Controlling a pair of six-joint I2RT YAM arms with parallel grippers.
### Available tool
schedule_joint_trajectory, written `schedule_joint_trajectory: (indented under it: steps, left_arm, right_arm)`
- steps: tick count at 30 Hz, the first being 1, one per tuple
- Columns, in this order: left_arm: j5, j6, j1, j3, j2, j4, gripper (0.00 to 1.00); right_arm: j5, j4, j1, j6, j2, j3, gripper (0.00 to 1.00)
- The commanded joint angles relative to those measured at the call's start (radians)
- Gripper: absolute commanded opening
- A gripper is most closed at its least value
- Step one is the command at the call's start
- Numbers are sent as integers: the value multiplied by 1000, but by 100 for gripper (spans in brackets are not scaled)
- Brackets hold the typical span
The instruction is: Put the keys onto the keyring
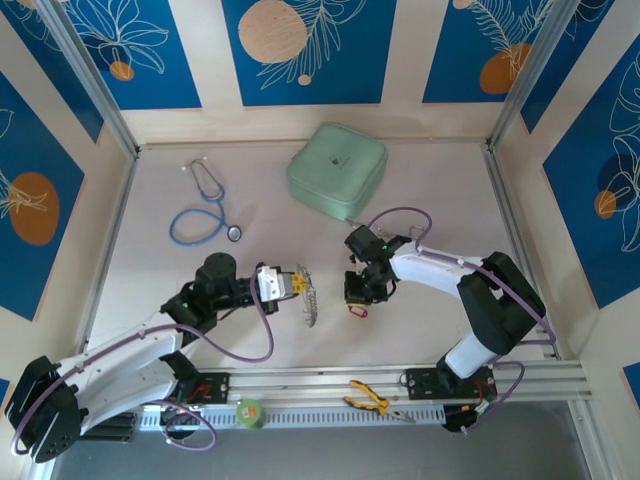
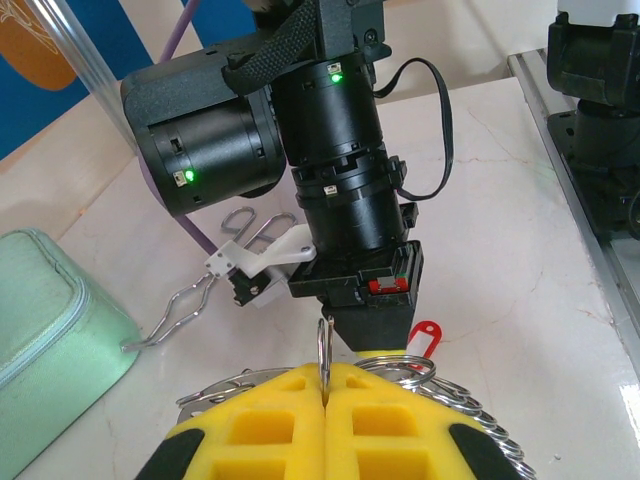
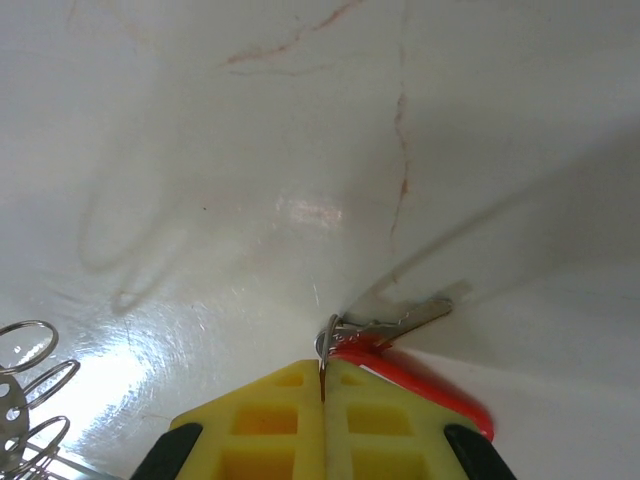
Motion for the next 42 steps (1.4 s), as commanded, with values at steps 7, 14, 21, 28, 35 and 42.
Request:
schedule_joint_trajectory:
  steps: [7,14,21,28,35,42]
  left_arm:
    - [3,15,-6,22,-13,38,0]
    - [5,13,-6,22,-15,38,0]
    - [7,12,-6,22,-16,36,0]
    - [9,12,-6,21,-18,36,0]
    - [8,11,-6,22,-19,35,0]
    - [-26,-36,-6,33,-27,6,0]
  right_arm:
    - [24,-66,8,-26,33,45,20]
    - [23,-60,13,-26,38,59,22]
    - [38,-72,13,-28,60,77,20]
    - [51,-81,13,-25,72,85,12]
    - [57,-90,13,-29,62,88,0]
    - [37,-43,17,-130,-99,69,0]
